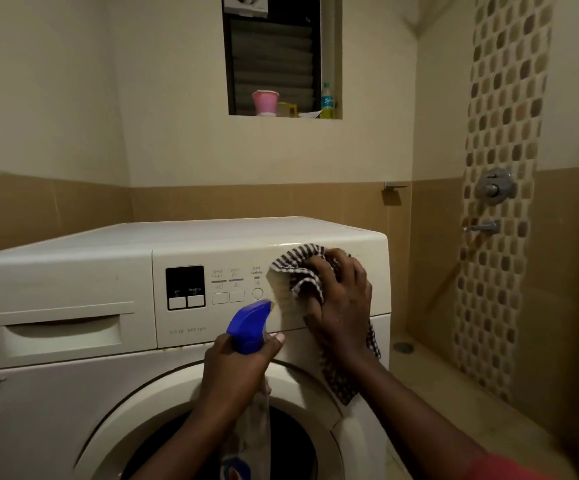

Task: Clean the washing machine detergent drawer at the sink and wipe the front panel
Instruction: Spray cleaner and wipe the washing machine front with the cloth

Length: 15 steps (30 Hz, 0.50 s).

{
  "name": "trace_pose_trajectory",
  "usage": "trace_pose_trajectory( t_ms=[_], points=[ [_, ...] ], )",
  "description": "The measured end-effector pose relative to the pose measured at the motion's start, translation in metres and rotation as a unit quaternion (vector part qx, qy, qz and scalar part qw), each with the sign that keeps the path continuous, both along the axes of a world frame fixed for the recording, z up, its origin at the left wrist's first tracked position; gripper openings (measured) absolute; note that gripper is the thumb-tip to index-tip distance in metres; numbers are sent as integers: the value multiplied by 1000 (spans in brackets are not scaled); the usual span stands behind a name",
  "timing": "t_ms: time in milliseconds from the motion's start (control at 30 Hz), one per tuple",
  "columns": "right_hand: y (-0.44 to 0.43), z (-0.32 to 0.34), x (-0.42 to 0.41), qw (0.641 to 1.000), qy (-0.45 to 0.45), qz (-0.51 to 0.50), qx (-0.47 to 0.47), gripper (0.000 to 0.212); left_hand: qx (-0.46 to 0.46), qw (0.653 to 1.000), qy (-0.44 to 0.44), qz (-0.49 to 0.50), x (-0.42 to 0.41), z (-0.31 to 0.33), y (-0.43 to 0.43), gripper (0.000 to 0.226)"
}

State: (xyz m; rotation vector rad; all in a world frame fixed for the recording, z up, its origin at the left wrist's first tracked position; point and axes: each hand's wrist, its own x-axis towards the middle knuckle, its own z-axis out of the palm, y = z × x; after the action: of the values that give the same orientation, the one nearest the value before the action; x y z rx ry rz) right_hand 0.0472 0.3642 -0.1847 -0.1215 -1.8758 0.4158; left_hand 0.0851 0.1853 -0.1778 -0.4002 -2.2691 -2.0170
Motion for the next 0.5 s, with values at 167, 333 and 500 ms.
trace_pose_trajectory(
  t_ms=[167,333,500],
  points=[
    [-5,-45,-8,999,15,-13,25,58,13,1000,2,3,3,-1,-5,22],
    [-3,-70,-8,997,-7,-24,78,83,20,1000,-8,8,5,-2,-12,24],
    [10,-40,-4,993,-15,-14,119,79,29,1000,-4,0,5,3,-18,21]
  ],
)
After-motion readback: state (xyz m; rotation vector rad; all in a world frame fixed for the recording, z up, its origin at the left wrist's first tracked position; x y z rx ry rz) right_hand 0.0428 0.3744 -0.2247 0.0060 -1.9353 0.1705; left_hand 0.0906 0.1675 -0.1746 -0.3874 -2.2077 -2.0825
